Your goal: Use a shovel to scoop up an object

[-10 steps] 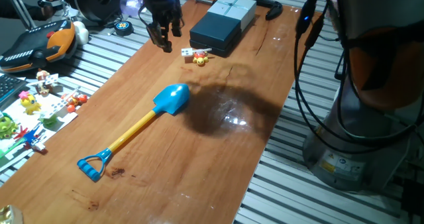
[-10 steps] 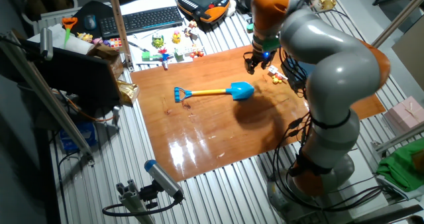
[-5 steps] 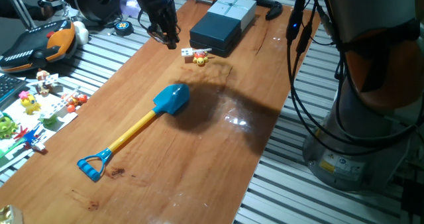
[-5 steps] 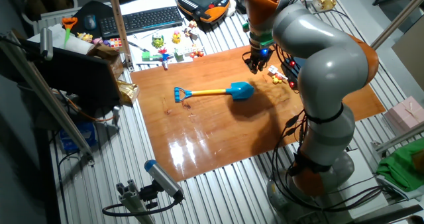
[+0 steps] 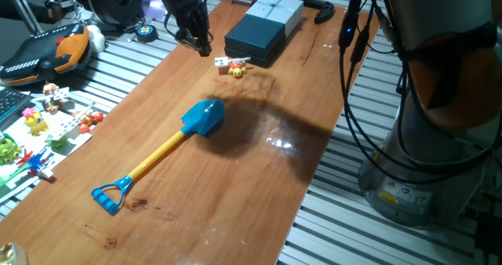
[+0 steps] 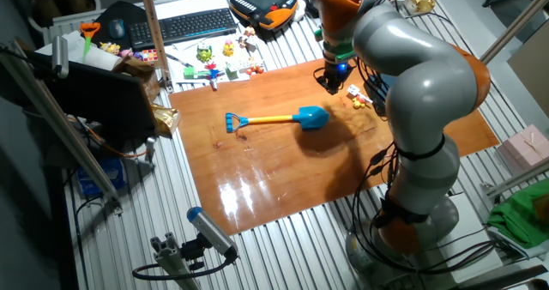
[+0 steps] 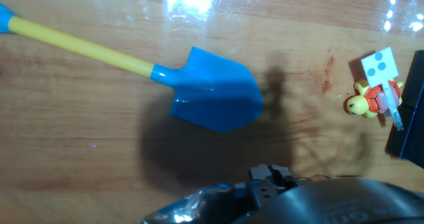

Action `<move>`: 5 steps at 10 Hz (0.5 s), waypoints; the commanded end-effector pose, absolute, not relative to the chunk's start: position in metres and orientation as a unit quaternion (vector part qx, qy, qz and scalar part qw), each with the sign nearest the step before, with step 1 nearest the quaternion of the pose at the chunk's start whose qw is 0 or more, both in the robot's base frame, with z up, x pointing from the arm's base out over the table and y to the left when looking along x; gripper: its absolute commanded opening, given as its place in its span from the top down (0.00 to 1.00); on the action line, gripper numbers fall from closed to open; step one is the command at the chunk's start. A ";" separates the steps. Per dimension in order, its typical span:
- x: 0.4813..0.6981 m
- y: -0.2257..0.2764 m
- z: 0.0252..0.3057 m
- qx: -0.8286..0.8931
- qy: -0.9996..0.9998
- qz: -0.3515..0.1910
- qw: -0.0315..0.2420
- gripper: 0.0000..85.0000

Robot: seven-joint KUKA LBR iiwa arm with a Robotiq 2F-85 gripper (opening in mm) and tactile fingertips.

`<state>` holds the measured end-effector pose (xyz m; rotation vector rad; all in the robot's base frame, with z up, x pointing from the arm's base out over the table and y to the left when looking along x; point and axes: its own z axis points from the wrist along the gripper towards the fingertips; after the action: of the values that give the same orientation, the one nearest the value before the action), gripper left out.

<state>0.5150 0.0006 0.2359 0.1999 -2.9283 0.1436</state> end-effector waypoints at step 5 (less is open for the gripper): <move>0.515 0.001 0.236 0.071 -0.991 0.049 0.098 0.99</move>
<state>0.5148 0.0007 0.2358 0.2086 -2.9333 0.1437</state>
